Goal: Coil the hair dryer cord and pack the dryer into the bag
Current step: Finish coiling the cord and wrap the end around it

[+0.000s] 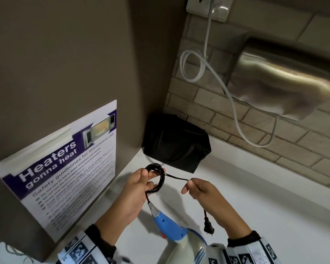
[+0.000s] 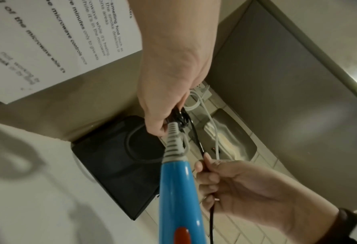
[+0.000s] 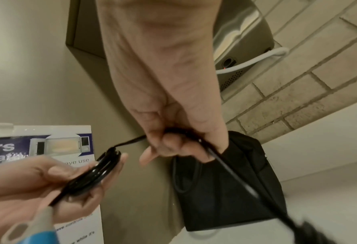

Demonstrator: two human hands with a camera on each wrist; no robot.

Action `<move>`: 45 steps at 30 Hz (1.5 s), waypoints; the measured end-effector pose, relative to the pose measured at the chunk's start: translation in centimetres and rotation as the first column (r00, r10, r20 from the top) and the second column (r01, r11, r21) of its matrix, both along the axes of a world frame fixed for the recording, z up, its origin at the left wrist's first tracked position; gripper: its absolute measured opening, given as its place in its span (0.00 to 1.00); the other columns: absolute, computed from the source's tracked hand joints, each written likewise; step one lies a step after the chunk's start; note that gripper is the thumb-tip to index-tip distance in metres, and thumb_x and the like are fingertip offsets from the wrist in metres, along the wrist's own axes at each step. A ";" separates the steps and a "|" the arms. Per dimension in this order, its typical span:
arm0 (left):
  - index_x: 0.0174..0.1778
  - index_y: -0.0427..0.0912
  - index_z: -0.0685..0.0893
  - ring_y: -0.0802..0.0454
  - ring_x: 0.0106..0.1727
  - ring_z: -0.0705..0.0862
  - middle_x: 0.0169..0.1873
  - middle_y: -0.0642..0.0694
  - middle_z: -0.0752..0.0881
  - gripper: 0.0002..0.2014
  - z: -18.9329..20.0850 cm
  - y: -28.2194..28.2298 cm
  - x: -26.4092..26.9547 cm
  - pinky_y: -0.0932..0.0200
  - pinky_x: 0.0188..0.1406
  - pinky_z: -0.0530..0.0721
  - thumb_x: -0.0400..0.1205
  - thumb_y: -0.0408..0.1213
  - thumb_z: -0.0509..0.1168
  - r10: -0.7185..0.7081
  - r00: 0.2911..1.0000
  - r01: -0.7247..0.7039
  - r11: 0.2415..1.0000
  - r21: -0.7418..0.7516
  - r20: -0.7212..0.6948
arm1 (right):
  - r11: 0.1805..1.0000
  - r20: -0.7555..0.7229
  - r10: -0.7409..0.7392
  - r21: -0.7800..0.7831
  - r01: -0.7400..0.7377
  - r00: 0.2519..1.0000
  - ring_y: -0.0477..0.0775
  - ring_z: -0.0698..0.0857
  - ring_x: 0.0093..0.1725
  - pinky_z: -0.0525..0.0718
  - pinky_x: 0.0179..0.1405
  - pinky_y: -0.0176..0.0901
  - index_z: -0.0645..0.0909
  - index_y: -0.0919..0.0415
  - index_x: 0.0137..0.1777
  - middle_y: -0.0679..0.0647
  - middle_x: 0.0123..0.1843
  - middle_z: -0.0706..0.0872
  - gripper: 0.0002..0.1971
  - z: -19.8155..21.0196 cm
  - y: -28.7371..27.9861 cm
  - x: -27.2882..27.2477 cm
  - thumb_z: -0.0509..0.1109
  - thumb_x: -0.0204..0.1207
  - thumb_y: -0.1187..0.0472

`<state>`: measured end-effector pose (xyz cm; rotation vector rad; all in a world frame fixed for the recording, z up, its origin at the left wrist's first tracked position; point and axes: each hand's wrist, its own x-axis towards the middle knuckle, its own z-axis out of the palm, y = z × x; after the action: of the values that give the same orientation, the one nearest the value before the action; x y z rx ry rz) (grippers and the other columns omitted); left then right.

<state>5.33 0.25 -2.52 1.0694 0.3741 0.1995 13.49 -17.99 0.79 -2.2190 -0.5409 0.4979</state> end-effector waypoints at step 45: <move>0.35 0.43 0.68 0.61 0.22 0.60 0.26 0.52 0.61 0.17 1.6 -0.5 -0.4 0.66 0.36 0.71 0.86 0.48 0.51 -0.151 0.985 0.162 0.978 -0.134 0.088 | 0.981 -0.490 -0.013 0.164 0.107 0.872 0.58 0.87 0.54 0.87 0.57 0.50 0.80 0.62 0.60 0.63 0.55 0.85 0.15 -2.3 -0.8 2.1 0.56 0.82 0.74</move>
<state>4.96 -0.23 -0.90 0.9443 0.2294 0.0722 15.54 -18.79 -1.52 -1.8287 -0.2348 0.9030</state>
